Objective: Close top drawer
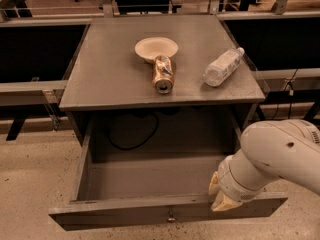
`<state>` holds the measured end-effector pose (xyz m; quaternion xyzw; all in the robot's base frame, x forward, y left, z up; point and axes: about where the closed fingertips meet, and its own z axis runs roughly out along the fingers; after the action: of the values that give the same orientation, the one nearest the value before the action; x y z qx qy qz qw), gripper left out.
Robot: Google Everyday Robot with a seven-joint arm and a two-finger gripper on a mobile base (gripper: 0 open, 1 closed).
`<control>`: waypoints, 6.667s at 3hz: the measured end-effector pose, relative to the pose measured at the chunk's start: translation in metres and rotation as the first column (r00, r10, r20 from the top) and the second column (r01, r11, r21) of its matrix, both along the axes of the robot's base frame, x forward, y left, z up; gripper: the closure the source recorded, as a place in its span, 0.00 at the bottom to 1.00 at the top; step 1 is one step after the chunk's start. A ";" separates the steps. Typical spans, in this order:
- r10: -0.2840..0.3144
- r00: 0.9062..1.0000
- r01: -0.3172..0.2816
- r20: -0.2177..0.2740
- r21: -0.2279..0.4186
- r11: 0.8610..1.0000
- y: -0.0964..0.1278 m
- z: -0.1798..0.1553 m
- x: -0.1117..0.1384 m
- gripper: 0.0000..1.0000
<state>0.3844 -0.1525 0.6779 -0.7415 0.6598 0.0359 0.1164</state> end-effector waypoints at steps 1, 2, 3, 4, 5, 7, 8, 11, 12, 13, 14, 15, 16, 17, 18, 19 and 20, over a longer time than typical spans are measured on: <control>0.000 1.000 0.000 0.000 0.000 1.000 0.000 0.000 0.000 0.21; 0.000 1.000 0.000 0.000 0.000 1.000 0.000 0.000 0.000 0.00; 0.039 0.999 -0.040 -0.012 -0.012 0.999 0.009 -0.006 0.007 0.00; 0.085 0.996 -0.085 -0.001 -0.030 0.996 0.018 -0.012 0.027 0.00; 0.126 0.991 -0.124 0.039 -0.052 0.991 0.032 -0.014 0.045 0.00; 0.131 0.990 -0.128 0.044 -0.056 0.990 0.033 -0.014 0.046 0.16; 0.131 0.990 -0.128 0.044 -0.056 0.990 0.033 -0.014 0.046 0.40; 0.131 0.990 -0.128 0.044 -0.056 0.990 0.033 -0.014 0.046 0.41; 0.131 0.990 -0.129 0.044 -0.056 0.990 0.033 -0.014 0.046 0.23; 0.131 0.990 -0.129 0.044 -0.056 0.990 0.033 -0.014 0.046 0.01; 0.137 0.990 -0.135 0.043 -0.037 0.990 0.036 -0.002 0.041 0.00; 0.144 0.989 -0.145 0.038 0.002 0.989 0.041 0.014 0.018 0.15; 0.125 0.992 -0.126 0.016 0.014 0.992 0.043 0.016 -0.007 0.38; 0.111 0.993 -0.111 0.028 0.007 0.994 0.043 0.009 -0.026 0.62; 0.101 0.994 -0.102 0.036 0.016 0.995 0.042 0.010 -0.028 0.85; 0.101 0.994 -0.102 0.036 0.016 0.995 0.042 0.014 -0.028 0.84; 0.095 0.995 -0.096 0.038 0.020 0.995 0.041 0.019 -0.029 0.54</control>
Offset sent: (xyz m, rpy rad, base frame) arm 0.0000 0.0000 0.0000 0.0000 0.0000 0.0000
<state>0.3556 -0.1113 0.6971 -0.7716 0.6207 0.0346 0.1347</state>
